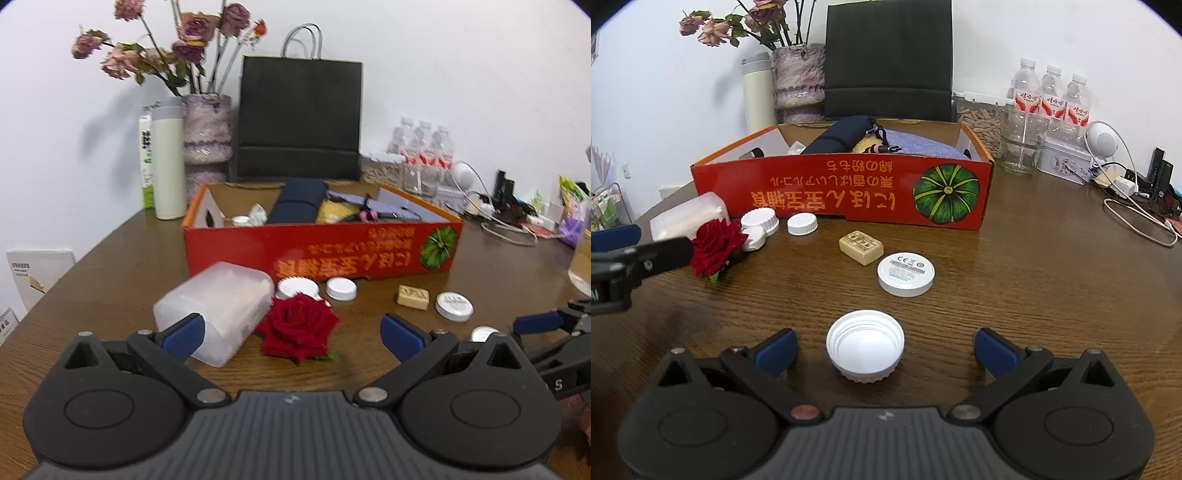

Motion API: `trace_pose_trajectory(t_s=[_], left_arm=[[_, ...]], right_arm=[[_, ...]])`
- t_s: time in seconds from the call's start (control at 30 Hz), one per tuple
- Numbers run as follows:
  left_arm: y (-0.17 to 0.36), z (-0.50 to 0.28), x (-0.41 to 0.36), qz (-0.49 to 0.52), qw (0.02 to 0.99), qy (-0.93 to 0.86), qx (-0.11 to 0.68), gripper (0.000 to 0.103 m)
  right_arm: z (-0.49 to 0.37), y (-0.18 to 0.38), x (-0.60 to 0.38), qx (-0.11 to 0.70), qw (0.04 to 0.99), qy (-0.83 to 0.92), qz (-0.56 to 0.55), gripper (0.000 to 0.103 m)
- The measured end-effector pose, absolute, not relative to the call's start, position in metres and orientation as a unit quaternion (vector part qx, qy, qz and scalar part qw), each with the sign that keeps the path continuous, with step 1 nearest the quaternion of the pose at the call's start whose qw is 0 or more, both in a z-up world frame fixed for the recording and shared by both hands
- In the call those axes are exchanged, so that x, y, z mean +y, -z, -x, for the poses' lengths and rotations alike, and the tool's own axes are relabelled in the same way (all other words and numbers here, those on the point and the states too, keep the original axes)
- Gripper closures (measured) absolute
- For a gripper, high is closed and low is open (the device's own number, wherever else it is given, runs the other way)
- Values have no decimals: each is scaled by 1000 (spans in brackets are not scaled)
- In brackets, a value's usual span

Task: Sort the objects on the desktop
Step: 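Move the left gripper to the translucent plastic box while the right gripper reaches the white cap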

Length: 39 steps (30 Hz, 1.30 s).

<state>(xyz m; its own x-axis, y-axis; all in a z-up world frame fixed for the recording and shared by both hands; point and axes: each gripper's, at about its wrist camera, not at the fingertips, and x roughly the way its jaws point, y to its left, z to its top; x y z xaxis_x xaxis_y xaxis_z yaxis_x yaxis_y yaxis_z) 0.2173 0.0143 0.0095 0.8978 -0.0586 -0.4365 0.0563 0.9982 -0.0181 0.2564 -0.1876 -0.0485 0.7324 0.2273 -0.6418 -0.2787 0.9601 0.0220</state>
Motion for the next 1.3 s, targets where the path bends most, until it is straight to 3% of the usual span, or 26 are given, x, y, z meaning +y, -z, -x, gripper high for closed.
trace_pose_trajectory(t_s=[0.3, 0.9, 1.1, 1.23, 1.3], left_arm=[[10, -246, 17, 21, 942, 29, 334, 0], [11, -268, 9, 6, 940, -18, 341, 0], [11, -269, 8, 9, 940, -24, 341, 0], [11, -269, 8, 12, 940, -23, 340, 0], [10, -269, 10, 15, 941, -22, 339, 0]], right_arm=[[-255, 48, -189, 340, 930, -137, 36, 0], [-254, 47, -189, 338, 931, -136, 31, 1], [-255, 45, -195, 330, 935, -127, 18, 13], [-254, 44, -197, 324, 938, -126, 16, 26], [-254, 44, -199, 323, 938, -127, 13, 27]])
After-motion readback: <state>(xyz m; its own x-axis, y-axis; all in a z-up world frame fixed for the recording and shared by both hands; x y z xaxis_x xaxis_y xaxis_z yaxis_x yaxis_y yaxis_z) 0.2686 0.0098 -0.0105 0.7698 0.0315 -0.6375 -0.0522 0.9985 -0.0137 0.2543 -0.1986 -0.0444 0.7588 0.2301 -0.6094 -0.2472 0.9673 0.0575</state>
